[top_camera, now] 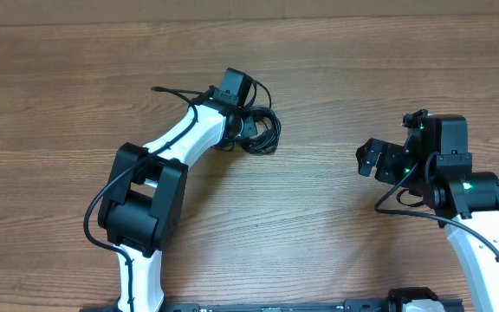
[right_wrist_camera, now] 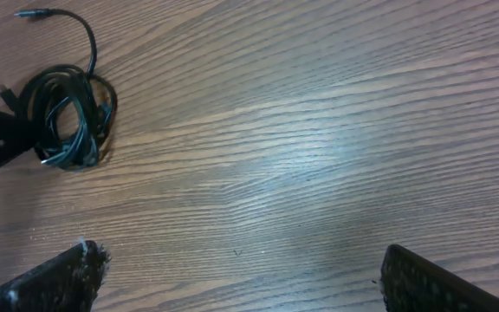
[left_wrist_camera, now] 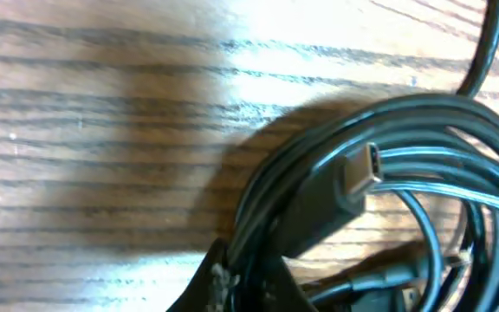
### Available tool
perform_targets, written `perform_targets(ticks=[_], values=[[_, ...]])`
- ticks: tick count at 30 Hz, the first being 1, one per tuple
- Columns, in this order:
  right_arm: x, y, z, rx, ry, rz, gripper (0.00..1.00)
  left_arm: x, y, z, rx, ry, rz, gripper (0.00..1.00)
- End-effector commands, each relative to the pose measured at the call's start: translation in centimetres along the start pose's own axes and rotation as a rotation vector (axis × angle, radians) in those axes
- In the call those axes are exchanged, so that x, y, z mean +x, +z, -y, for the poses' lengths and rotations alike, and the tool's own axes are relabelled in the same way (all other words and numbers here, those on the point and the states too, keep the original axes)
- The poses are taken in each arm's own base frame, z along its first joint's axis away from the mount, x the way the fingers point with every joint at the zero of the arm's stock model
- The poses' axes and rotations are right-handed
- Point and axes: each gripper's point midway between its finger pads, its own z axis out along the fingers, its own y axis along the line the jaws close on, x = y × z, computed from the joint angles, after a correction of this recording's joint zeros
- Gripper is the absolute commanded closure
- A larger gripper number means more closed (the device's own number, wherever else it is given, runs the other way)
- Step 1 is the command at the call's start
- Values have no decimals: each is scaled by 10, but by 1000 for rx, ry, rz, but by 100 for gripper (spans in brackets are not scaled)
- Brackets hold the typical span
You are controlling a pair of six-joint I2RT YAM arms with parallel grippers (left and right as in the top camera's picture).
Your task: Untangle cables
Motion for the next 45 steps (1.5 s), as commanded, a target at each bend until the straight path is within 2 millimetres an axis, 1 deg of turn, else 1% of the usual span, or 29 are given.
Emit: perform_targets(ticks=[1, 2, 4, 5, 6, 7, 8, 10, 13, 15, 18, 21, 24, 27, 29, 35, 36, 38, 39, 40, 41, 42, 45], values=[[-11, -8, -4, -13, -2, 36, 0, 10, 0, 7, 37, 5, -55, 96], [-11, -8, -4, -13, -3, 36, 0, 10, -3, 9, 51, 5, -62, 96], [-10, -7, -6, -22, -2, 29, 0, 13, -12, 20, 116, 25, -86, 96], [-7, -6, -14, -68, -3, 10, 0, 18, -25, 33, 193, 43, -119, 96], [-5, -5, -22, -118, -3, -8, 0, 21, -32, 41, 240, 53, -141, 96], [-2, -4, -36, -198, -4, -35, 0, 30, -48, 57, 341, 82, -188, 96], [-1, -3, -43, -242, -4, -51, 0, 33, -55, 63, 377, 94, -205, 96], [2, -1, -59, -334, -4, -86, 0, 39, -68, 68, 417, 105, -232, 96], [4, 3, -71, -413, 1, -127, 0, 42, -81, 74, 458, 112, -247, 96], [6, 8, -75, -437, 7, -151, 0, 42, -87, 77, 474, 116, -244, 96], [9, 20, -73, -427, 23, -192, 1, 43, -97, 82, 508, 123, -247, 96], [16, 31, -71, -424, 45, -246, 1, 46, -102, 86, 534, 124, -263, 96], [24, 40, -75, -452, 64, -302, 2, 51, -102, 84, 525, 114, -288, 96], [30, 52, -76, -450, 70, -345, 9, 59, -102, 84, 514, 117, -315, 96], [35, 60, -77, -447, 70, -371, 12, 66, -102, 85, 507, 124, -332, 96], [50, 78, -86, -444, 46, -440, 14, 80, -108, 96, 545, 145, -374, 96], [52, 80, -88, -445, 40, -445, 16, 81, -108, 97, 549, 146, -377, 96], [54, 85, -91, -444, 29, -452, 26, 83, -110, 98, 557, 146, -390, 96], [55, 88, -91, -437, 22, -450, 38, 84, -110, 98, 558, 144, -396, 96], [54, 91, -87, -408, 19, -442, 60, 86, -110, 96, 551, 143, -404, 96], [53, 94, -83, -375, 37, -439, 70, 87, -110, 95, 547, 143, -407, 96], [53, 96, -78, -341, 58, -435, 78, 87, -110, 94, 546, 145, -408, 96], [51, 101, -68, -268, 105, -424, 96, 88, -110, 93, 543, 156, -410, 96]])
